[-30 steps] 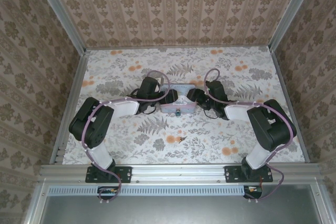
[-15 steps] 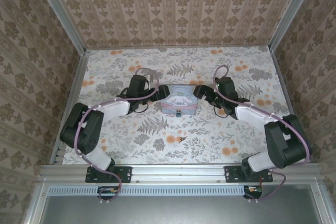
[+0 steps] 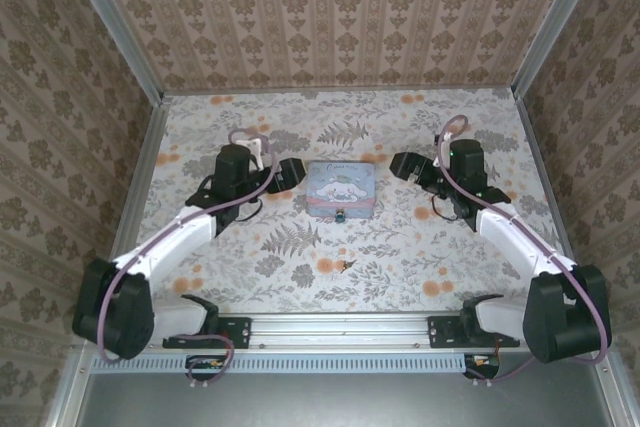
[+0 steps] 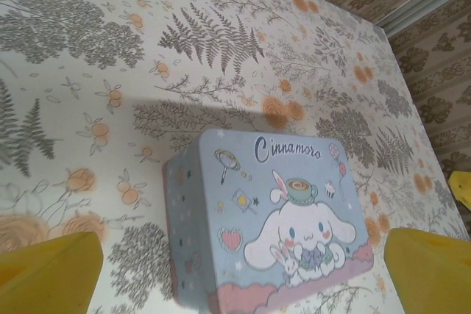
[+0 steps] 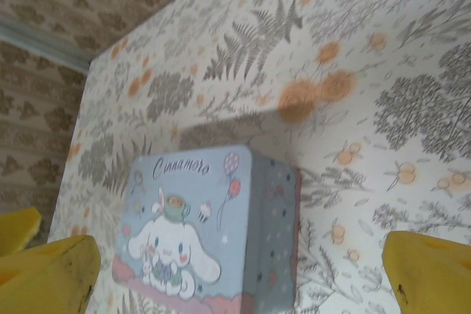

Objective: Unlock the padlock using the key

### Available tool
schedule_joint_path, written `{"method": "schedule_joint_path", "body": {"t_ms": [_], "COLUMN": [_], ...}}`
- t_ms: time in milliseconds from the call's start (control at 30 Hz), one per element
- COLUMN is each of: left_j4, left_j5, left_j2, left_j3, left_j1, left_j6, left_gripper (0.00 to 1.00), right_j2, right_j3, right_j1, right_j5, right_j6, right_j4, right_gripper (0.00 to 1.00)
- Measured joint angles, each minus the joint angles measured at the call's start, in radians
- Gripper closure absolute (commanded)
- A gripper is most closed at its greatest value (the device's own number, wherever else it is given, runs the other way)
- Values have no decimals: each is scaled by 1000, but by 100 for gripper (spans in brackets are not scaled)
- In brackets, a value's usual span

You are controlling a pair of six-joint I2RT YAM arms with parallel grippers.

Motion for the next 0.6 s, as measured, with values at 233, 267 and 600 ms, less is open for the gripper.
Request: {"method": "schedule_joint_path", "body": {"t_ms": [233, 267, 600], "left_j4": [-140, -157, -207], "left_j5": [-71, -74, -52], "left_j2": [-171, -188, -226], "left_j3": [-56, -65, -130], "left_j1": [0, 0, 0], "left_j6": [-7, -11, -39], "left_gripper": [0, 0, 0], "right_j2": [-41, -35, 101], "right_j3": [0, -2, -36], "right_j1": [177, 211, 495], "right_j5": [43, 58, 211], "right_j6": [-113, -116, -104], "right_j4": [-207, -233, -363], "right_gripper": [22, 24, 33]}}
